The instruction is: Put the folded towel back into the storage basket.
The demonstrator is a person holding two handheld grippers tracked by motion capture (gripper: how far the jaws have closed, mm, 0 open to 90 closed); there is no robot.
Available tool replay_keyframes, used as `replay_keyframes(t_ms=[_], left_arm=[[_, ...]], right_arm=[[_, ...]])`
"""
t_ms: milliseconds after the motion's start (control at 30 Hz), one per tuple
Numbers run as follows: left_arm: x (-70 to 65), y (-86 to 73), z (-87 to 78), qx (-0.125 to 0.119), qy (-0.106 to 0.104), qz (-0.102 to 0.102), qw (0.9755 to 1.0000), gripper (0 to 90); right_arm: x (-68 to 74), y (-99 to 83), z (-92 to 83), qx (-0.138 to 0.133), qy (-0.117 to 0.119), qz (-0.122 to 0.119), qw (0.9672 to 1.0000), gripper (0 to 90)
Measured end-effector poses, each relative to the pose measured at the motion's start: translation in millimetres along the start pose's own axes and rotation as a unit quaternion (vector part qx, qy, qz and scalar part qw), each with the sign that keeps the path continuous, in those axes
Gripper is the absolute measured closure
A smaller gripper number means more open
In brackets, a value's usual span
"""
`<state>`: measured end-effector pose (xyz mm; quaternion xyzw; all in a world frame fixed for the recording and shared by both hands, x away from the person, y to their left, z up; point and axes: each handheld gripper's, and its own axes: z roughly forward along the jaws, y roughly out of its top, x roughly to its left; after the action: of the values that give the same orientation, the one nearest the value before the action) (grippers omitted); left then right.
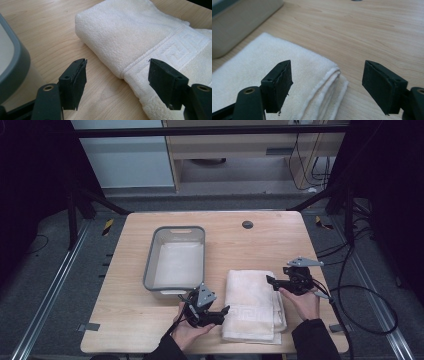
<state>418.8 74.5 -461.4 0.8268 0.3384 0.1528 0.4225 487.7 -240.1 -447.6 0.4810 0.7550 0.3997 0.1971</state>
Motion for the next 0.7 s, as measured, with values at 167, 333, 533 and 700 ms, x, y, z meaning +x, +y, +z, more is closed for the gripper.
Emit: replay_keyframes(t_ms=[167, 333, 533, 700], left_arm=[[-3.4, -2.9, 7.2, 0.011, -0.006, 0.002, 0.9999, 29.8], [-7.8, -6.2, 15.8, 0.023, -0.012, 0.006, 0.9996, 29.7], [-13.7, -10.2, 26.4, 0.034, -0.018, 0.008, 0.9992, 27.4], [-15.2, -12.4, 32.3, 0.038, -0.019, 0.004, 0.9991, 27.4]], right_arm=[[-1.7, -5.4, 7.7, 0.012, 0.005, 0.012, 0.9998, 24.0], [-1.3, -10.1, 13.8, 0.022, 0.014, 0.02, 0.9995, 24.2], [2.4, -15.7, 23.7, 0.04, 0.017, 0.016, 0.9989, 24.1], [5.2, -19.5, 29.7, 0.048, 0.018, 0.014, 0.9986, 24.4]])
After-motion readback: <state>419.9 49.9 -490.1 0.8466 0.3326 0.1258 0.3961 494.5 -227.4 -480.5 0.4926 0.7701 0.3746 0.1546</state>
